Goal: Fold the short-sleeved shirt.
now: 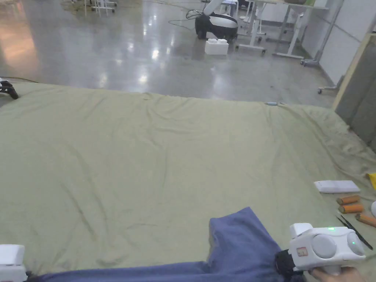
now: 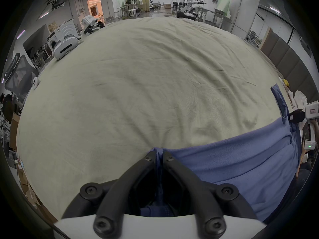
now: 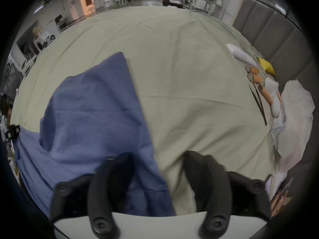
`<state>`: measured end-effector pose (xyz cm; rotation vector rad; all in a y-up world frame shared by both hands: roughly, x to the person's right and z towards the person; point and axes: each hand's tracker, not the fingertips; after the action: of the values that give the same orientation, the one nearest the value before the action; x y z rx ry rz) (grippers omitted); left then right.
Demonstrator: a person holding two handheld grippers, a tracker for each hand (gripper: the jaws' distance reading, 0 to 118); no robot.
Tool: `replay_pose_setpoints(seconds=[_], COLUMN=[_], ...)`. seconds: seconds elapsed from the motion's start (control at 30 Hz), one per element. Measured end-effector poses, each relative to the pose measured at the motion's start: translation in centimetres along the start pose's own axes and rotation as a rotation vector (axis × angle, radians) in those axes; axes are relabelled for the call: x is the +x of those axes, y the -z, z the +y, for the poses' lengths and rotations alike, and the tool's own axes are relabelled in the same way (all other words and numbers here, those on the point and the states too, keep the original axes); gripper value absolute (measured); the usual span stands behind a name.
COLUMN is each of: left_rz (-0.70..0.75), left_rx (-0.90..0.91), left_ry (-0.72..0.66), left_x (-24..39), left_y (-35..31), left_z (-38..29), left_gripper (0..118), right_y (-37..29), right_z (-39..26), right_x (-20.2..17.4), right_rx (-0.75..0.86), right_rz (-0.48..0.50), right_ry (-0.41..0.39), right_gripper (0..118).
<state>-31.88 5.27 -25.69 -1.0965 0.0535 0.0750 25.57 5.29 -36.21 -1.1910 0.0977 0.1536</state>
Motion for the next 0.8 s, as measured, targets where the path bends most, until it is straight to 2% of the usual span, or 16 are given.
replay_pose_setpoints(seconds=[0.03, 0.07, 0.13, 0.2, 0.27, 0.3, 0.37, 0.43, 0.53, 0.6, 0.67, 0.8], left_rz=[-0.001, -0.002, -0.021, -0.038, -0.104, -0.142, -0.179, -0.187, -0.197, -0.175, -0.190, -0.182], left_rx=[0.000, 0.001, 0.052, 0.150, 0.224, 0.243, 0.257, 0.239, 0.198, 0.180, 0.135, 0.157], left_ry=[-0.002, -0.007, 0.021, 0.021, -0.015, -0.022, -0.010, 0.009, 0.032, 0.052, 0.015, -0.032], left_x=[0.1, -0.1, -0.1, -0.9, -2.6, -3.0, -4.0, -4.9, -5.5, -5.7, -6.0, -6.1], left_y=[-0.1, -0.2, -1.7, -4.6, -7.1, -8.7, -11.0, -12.1, -11.9, -11.3, -10.1, -8.5], left_z=[0.0, 0.2, 0.3, -0.1, -0.8, -1.6, -3.7, -6.4, -10.5, -12.6, -13.8, -14.1], left_gripper=[4, 3, 2, 2, 2, 2, 2, 2, 2, 2, 2, 3], right_y=[-0.8, -1.1, -2.3, -5.4, -8.4, -11.0, -13.6, -16.7, -17.4, -17.3, -16.3, -14.2], right_z=[-0.3, -0.6, -1.2, -2.5, -4.7, -6.2, -9.9, -14.4, -20.3, -22.8, -25.3, -26.9], right_x=[-0.5, -0.6, -0.3, 0.4, 0.8, 0.8, 0.2, -1.3, -2.1, -2.5, -2.8, -3.3], right_rx=[0.014, 0.017, 0.065, 0.169, 0.237, 0.278, 0.326, 0.335, 0.333, 0.283, 0.261, 0.226], right_rz=[0.001, -0.010, -0.012, 0.011, 0.110, 0.113, 0.105, 0.079, 0.056, 0.054, 0.051, 0.053], right_ry=[-0.002, -0.002, -0.006, 0.062, 0.123, 0.135, 0.104, 0.093, 0.101, 0.110, 0.127, 0.171], right_gripper=[5, 0, 0, 0, 0, 0, 0, 0, 0, 0, 0, 0])
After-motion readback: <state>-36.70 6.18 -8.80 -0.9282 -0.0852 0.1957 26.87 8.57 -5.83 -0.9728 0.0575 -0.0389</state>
